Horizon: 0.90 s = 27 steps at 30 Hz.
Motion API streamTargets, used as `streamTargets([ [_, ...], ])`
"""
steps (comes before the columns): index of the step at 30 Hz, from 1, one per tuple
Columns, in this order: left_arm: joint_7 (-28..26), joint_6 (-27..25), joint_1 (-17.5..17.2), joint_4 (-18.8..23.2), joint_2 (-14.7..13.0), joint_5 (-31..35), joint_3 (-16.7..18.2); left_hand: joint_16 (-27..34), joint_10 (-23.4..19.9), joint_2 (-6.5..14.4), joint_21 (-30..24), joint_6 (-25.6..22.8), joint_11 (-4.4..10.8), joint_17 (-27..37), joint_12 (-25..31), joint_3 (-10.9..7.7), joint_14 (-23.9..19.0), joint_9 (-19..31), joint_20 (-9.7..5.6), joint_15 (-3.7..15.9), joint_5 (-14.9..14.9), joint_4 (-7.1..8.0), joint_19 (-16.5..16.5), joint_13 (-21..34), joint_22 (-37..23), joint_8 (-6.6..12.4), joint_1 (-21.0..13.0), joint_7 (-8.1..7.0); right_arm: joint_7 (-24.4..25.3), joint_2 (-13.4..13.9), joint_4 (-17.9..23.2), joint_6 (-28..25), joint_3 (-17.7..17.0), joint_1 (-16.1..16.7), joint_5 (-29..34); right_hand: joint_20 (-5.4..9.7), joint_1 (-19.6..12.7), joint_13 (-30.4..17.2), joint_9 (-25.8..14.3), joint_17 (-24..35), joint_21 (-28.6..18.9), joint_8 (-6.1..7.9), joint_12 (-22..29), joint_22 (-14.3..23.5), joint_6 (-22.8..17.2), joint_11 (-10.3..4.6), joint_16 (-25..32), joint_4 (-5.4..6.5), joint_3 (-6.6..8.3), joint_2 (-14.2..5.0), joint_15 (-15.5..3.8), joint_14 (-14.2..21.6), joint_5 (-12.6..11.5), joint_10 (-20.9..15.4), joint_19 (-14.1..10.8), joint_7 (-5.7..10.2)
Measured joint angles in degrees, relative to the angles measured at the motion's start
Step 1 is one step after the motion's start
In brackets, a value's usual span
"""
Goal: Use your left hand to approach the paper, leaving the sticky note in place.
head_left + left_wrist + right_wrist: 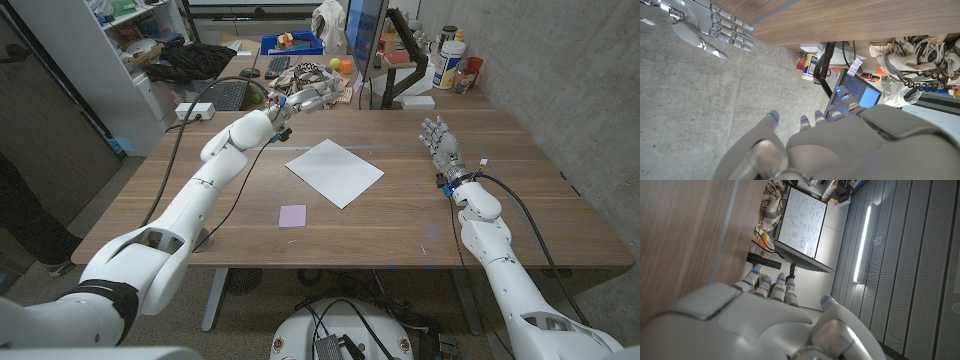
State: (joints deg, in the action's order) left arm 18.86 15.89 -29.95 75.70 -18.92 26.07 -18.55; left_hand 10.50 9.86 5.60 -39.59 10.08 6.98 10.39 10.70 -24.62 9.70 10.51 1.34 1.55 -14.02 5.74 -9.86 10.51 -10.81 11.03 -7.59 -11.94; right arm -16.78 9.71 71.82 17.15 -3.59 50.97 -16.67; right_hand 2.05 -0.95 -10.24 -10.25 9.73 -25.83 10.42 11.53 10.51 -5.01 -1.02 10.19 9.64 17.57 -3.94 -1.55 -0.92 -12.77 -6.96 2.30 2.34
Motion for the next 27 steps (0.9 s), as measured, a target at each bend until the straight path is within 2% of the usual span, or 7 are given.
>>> streamTargets([
  [23,-0.15,-1.12,0.56,1.78,-1.52,7.81,-2.88,0.01,0.12,-0.86,0.61,-0.18,0.71,0.01,0.01,0.06,0.0,0.0,-0.21,0.0,0.0,-0.39,0.21,0.0,0.01,0.0,-0.85,-0.28,0.09,0.43,0.46,0.24,-0.13,0.58,-0.17,0.0,0.0,0.0,0.0,0.0,0.22,0.0,0.0,0.0,0.0,0.0,0.0,0.0,0.0,0.0,0.0,0.0,0.0,0.0,0.0,0.0],
  [27,-0.18,-1.2,0.59,2.07,-1.74,8.22,-3.33,0.34,-0.18,-0.76,0.61,-0.26,1.01,0.01,0.01,0.05,0.0,0.0,-0.21,0.0,0.0,-0.86,0.21,0.0,0.01,0.0,-1.2,-0.37,0.13,0.46,0.51,0.24,-0.13,0.64,-0.18,0.0,0.0,0.0,0.0,-0.13,0.22,0.0,0.0,0.0,0.0,0.0,0.0,0.0,0.0,0.0,0.0,0.0,0.0,0.0,0.0,0.0],
])
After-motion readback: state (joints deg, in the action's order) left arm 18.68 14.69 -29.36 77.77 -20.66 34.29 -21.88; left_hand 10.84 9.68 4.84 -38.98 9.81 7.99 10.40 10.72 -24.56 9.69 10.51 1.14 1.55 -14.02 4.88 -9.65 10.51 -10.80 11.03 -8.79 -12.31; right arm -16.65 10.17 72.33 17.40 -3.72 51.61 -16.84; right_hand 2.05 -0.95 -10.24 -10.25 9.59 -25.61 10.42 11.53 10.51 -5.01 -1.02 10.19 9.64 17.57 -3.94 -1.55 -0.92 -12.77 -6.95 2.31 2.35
